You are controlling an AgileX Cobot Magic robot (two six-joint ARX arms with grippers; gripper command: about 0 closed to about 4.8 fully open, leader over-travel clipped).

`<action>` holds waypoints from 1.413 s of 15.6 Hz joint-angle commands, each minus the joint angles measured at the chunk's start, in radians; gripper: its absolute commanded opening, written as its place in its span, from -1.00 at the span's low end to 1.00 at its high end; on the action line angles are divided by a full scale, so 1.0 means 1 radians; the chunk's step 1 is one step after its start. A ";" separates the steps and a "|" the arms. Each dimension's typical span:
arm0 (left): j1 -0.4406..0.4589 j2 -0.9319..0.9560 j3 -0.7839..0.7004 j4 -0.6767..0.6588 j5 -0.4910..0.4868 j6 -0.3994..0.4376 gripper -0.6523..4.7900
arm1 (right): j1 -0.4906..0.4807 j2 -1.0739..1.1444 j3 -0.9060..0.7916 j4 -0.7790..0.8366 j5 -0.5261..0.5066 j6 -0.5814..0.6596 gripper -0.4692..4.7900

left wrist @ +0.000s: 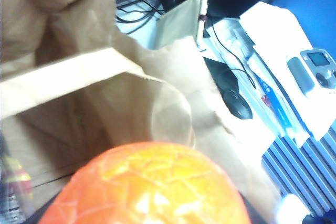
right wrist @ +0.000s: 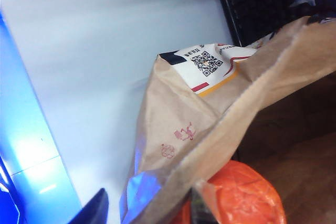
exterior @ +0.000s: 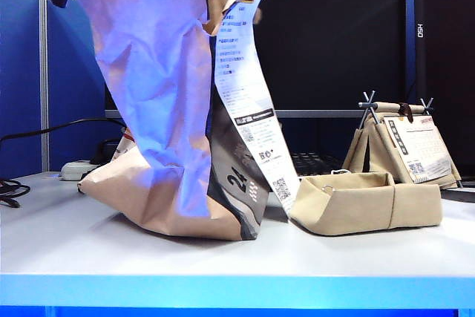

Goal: Open the paper bag and put two oranges into the paper bag.

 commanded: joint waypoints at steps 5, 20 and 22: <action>-0.027 0.007 0.005 -0.080 0.130 0.052 -0.78 | -0.001 -0.004 0.006 0.031 -0.005 -0.003 -0.06; -0.064 0.023 0.004 -0.164 0.112 0.091 0.97 | -0.001 -0.005 0.006 0.030 -0.005 -0.007 -0.06; -0.064 0.024 0.004 -0.160 0.093 0.091 0.97 | -0.001 -0.005 0.006 0.030 -0.005 -0.007 -0.06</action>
